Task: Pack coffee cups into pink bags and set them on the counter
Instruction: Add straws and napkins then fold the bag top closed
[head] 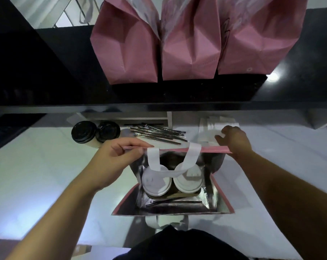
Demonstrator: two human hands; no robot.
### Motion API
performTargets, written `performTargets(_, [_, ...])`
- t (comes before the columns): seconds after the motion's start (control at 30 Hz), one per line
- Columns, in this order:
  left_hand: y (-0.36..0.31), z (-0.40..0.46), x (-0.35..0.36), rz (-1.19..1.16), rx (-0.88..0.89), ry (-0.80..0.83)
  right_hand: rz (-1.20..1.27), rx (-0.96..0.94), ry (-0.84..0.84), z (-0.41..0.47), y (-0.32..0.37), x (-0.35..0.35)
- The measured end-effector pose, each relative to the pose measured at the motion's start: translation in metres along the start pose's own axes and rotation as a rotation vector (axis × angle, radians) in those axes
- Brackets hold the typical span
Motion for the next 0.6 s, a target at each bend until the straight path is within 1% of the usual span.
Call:
performTargets(0.17, [0.004, -0.002, 0.0, -0.017, -0.026, -0.016, -0.11, -0.03, -0.013, 0.005, 0.003, 0.013])
performTargets(0.3, [0.005, -0.003, 0.0, -0.031, -0.016, -0.001, -0.083, -0.025, -0.056, 0.006, 0.001, 0.014])
performTargets(0.43, [0.005, -0.002, 0.0, -0.044, -0.013, -0.003, 0.081, 0.02, -0.077, 0.007, -0.009, 0.017])
performTargets(0.53, [0.006, -0.001, 0.001, -0.049, -0.012, -0.014, 0.214, 0.108, -0.094, 0.01, -0.02, 0.016])
performTargets(0.6, [0.006, -0.001, 0.001, -0.07, -0.013, -0.023, 0.354, 0.177, -0.131, 0.011, -0.029, 0.014])
Point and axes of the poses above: each hand's wrist, its own z-axis towards the middle knuckle, its own x-axis out of the palm, y = z × x, the point moved 3 cm from there along z, towards the middle knuckle, and after that the axes turned 5 degrees about -z, right-handed, at the moved point
